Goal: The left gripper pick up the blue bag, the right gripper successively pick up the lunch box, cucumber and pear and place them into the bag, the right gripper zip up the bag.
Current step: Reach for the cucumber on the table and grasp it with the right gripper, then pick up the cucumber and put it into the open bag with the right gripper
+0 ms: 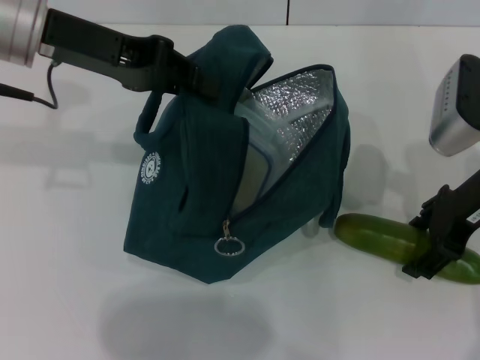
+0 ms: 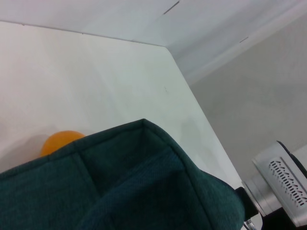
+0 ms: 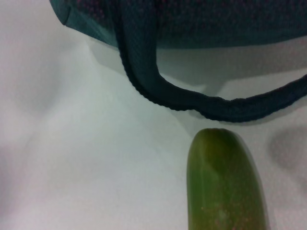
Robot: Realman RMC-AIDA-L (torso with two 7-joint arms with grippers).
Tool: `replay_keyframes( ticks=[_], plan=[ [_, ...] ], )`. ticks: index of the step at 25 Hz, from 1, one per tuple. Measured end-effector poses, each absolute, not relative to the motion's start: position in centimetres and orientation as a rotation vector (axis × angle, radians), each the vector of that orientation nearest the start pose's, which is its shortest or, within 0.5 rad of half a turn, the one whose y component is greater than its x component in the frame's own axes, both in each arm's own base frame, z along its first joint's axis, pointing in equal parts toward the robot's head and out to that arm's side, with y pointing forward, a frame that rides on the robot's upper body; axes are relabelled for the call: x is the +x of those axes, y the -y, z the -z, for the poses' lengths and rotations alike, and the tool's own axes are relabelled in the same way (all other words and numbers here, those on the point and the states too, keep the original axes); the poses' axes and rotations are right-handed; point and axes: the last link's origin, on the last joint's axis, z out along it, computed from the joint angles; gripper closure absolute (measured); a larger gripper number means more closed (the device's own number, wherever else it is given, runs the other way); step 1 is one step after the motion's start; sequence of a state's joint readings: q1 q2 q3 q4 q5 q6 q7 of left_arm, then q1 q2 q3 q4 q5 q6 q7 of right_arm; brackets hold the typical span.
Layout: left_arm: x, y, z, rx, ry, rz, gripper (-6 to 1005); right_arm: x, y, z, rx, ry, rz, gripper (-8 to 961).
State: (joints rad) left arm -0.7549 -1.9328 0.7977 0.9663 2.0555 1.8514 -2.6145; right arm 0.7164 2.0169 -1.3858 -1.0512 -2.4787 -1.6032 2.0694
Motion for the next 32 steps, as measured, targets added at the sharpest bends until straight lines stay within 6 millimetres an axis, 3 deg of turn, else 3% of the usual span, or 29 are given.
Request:
replay_keyframes(
  ticks=[8,10,18,25,32],
  plan=[
    [-16.3,-37.3,-8.2,-2.716,1.648,0.448,955,19.9,-35.6,1.6,-2.973,-0.464,0.687,175],
    [-16.3,-37.3,-8.2,-2.716,1.648,0.448,955,19.9,-35.6,1.6,-2.973,-0.464,0.686,323],
    [-16.3,-37.3,-8.2,-2.716,1.648,0.448,955,19.5,-35.4,1.1,-2.996,-0.458,0.673,314],
    [-16.3,-37.3,-8.2,-2.716,1.649,0.448,955,17.4,-33.9,-2.8,-3.19,-0.445,0.471,306],
    [-16.2,-37.3,-8.2,-2.716,1.647,0.449,954,16.5,-32.5,-5.7,-3.4,-0.358,0.101,298]
  ],
)
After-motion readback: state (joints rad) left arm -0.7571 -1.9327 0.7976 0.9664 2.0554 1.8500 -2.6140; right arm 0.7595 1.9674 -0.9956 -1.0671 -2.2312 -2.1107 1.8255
